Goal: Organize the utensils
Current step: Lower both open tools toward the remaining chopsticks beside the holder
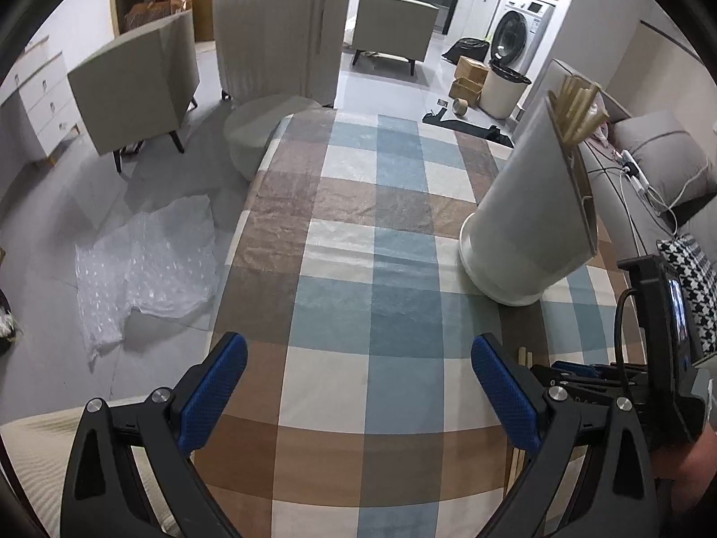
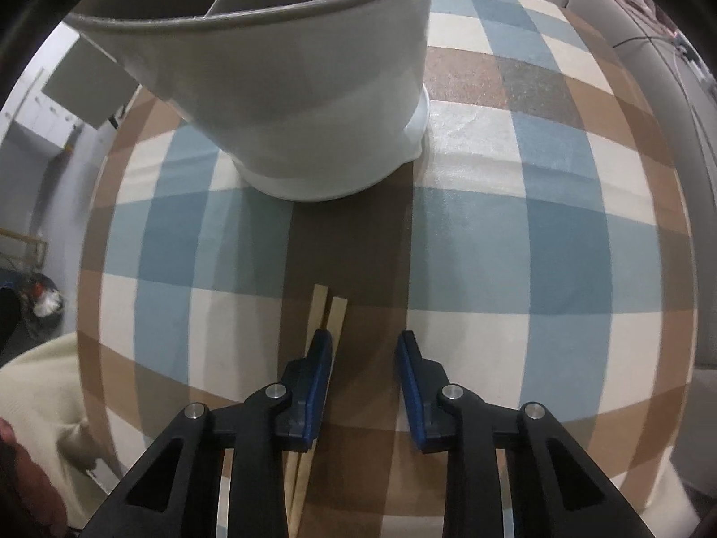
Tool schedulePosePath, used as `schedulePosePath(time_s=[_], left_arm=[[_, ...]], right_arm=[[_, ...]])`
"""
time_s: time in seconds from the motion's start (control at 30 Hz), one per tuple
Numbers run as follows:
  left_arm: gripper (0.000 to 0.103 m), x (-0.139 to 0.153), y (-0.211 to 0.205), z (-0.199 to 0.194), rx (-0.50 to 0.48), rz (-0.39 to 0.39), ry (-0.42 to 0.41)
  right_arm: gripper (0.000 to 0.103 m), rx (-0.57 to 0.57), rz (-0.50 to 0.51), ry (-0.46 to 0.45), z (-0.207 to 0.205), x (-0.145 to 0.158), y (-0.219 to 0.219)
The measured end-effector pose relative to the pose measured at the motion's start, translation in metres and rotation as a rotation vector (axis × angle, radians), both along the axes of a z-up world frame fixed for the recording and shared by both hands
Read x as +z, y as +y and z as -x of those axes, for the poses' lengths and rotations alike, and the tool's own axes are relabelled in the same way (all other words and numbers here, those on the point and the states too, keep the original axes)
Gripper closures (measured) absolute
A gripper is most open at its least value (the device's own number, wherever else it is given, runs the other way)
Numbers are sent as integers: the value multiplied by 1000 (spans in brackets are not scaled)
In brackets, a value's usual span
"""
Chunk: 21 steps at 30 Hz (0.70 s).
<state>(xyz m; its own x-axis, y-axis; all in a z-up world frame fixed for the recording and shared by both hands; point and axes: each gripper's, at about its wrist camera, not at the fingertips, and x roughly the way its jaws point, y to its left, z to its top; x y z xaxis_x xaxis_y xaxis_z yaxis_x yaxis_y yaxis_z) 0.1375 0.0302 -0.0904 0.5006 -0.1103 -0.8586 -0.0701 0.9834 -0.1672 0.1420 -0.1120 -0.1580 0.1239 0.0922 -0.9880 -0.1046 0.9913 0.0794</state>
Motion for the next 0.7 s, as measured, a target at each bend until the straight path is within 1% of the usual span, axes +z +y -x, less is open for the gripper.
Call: schedulePosePath(time_s=[0.17, 0.37, 0.57, 0.6, 0.63, 0.7], left_arm=[[5, 2, 9, 1, 43, 9, -15], [5, 0, 12, -1, 46, 17, -3], [5, 0, 11, -1, 29, 8, -9], [5, 0, 12, 0, 29, 9, -8], [5, 0, 12, -1, 31, 12, -7], [5, -1, 13, -1, 33, 16, -3]], right_arm=[[74, 25, 41, 9, 3, 1, 7], [76, 46, 74, 5, 6, 3, 15], [77, 38, 77, -13, 12, 4, 15], [75, 31, 75, -8, 14, 4, 12], [76, 23, 56, -9, 16, 4, 10], [76, 18, 48, -10, 21, 4, 6]])
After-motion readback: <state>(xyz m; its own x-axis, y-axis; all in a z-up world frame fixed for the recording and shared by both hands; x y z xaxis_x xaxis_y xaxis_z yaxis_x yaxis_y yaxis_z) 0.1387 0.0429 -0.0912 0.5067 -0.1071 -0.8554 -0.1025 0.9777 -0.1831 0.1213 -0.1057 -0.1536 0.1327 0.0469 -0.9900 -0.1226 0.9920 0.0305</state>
